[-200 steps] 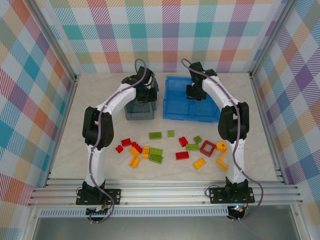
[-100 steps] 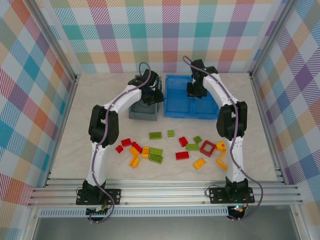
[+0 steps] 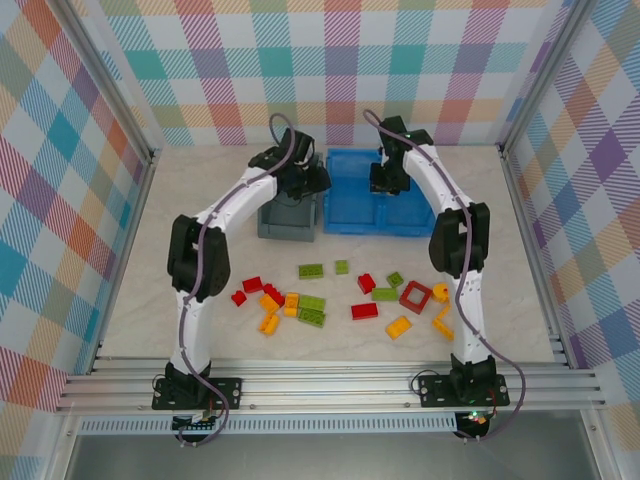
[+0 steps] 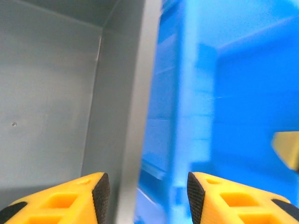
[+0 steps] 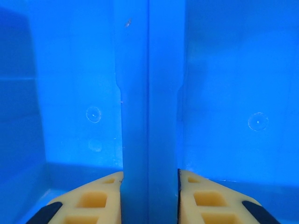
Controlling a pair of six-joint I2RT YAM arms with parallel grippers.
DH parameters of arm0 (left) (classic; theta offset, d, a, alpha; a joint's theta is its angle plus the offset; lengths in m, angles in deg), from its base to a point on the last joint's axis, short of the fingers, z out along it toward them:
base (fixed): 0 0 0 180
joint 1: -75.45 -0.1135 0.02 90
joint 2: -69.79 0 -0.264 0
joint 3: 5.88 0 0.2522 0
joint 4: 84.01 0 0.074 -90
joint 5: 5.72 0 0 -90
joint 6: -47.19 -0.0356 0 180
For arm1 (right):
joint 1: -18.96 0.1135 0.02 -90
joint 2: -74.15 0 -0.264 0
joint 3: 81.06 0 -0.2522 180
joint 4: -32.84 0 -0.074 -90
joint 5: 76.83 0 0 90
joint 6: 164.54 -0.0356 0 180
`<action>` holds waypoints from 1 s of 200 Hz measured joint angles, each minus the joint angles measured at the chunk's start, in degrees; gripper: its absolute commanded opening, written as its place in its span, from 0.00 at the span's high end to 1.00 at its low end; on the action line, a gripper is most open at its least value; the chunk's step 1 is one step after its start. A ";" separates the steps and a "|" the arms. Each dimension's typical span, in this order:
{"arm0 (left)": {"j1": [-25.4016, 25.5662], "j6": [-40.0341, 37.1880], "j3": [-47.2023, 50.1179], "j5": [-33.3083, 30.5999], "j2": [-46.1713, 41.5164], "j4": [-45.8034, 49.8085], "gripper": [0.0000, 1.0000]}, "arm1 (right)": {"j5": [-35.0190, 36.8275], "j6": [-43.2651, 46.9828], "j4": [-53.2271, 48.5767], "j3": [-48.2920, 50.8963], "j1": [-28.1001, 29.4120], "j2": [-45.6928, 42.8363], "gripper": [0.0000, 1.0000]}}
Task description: Sort the legos into containers by color
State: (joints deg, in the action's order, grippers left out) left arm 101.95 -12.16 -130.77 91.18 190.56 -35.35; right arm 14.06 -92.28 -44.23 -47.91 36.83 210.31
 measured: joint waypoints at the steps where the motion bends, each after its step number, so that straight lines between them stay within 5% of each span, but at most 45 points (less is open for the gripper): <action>1: 0.00 0.00 0.04 0.00 -0.15 -0.04 0.48 | -0.09 0.02 -0.09 -0.28 0.07 0.13 0.93; 45: 0.00 0.28 3.61 -2.10 -7.06 -1.20 0.48 | -2.93 -0.11 -0.76 -6.67 2.03 4.00 0.89; 79: 0.00 1.16 10.80 -2.29 -12.07 -2.38 0.47 | -2.91 0.24 -0.42 -7.19 3.13 4.35 0.63; 112: 1.01 1.70 18.56 -1.95 -17.44 -4.24 0.45 | -1.68 0.07 2.45 2.34 3.34 -1.86 0.48; 162: 11.54 1.57 27.56 -1.84 -27.47 -7.76 0.41 | 8.17 -5.60 8.33 26.21 3.08 -33.18 0.42; 200: 23.43 1.57 33.99 -3.78 -31.91 -11.76 0.41 | 12.68 -14.95 10.16 52.48 0.72 -61.40 0.54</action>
State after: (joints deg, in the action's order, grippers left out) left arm 125.38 -10.58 -96.78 87.40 158.65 -47.11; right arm 26.74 -107.23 -34.06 4.56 37.55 148.91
